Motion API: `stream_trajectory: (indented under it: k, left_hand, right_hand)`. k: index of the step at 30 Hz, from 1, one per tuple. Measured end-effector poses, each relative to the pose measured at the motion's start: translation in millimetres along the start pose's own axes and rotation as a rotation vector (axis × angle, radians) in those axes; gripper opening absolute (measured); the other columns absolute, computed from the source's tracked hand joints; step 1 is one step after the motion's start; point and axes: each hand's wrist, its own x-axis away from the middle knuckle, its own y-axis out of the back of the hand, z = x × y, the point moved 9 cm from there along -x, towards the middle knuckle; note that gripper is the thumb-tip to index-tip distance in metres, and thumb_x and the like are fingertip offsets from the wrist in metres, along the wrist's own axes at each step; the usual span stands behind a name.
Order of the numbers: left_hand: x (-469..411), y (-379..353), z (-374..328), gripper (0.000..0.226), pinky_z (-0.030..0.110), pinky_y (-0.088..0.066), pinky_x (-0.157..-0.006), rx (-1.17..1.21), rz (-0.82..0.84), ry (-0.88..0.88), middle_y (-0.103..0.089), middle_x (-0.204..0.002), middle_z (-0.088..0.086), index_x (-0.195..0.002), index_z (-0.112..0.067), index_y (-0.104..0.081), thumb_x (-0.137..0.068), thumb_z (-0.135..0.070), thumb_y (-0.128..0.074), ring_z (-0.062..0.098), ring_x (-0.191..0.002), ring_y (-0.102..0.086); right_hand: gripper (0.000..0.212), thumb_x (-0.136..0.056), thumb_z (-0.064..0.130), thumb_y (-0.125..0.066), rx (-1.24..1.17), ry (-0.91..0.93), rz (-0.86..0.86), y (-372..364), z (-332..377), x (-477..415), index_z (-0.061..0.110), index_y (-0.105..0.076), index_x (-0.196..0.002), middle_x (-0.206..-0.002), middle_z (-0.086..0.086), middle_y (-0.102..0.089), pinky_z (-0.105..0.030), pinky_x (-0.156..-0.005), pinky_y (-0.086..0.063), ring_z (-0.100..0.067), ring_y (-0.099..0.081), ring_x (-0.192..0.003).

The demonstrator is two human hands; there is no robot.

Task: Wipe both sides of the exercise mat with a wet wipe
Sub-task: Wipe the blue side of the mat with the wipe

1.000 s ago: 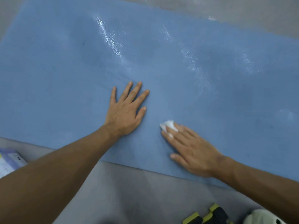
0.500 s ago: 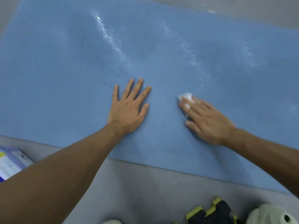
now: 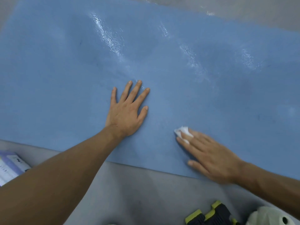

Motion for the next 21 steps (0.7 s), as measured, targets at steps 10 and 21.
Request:
stream_trajectory:
  k: [10,21]
  left_hand:
    - [-0.3,0.4,1.8,0.06,0.062,-0.002,-0.125,0.01,-0.003,0.002,-0.004,-0.173,-0.01,-0.164,-0.038,-0.017,-0.105,-0.052,-0.025,0.018,-0.16,0.001]
    - [-7.5,1.8,-11.8,0.062,0.067,-0.003,-0.122,0.03,0.035,-0.02,-0.01,-0.173,-0.008,-0.162,-0.038,-0.025,-0.1,-0.043,-0.028,0.022,-0.16,-0.004]
  right_hand:
    - [0.065,-0.11,0.045,-0.031,0.068,0.219,0.077,-4.9,3.0,14.5,0.016,-0.017,-0.167,-0.174,0.002,-0.013,-0.042,-0.125,-0.019,-0.019,-0.014,-0.16]
    - [0.069,-0.106,0.055,-0.019,-0.022,-0.448,-0.088,32.5,-154.6,-24.0,0.019,-0.023,-0.165,-0.172,-0.006,-0.019,-0.037,-0.125,-0.011,-0.028,-0.014,-0.16]
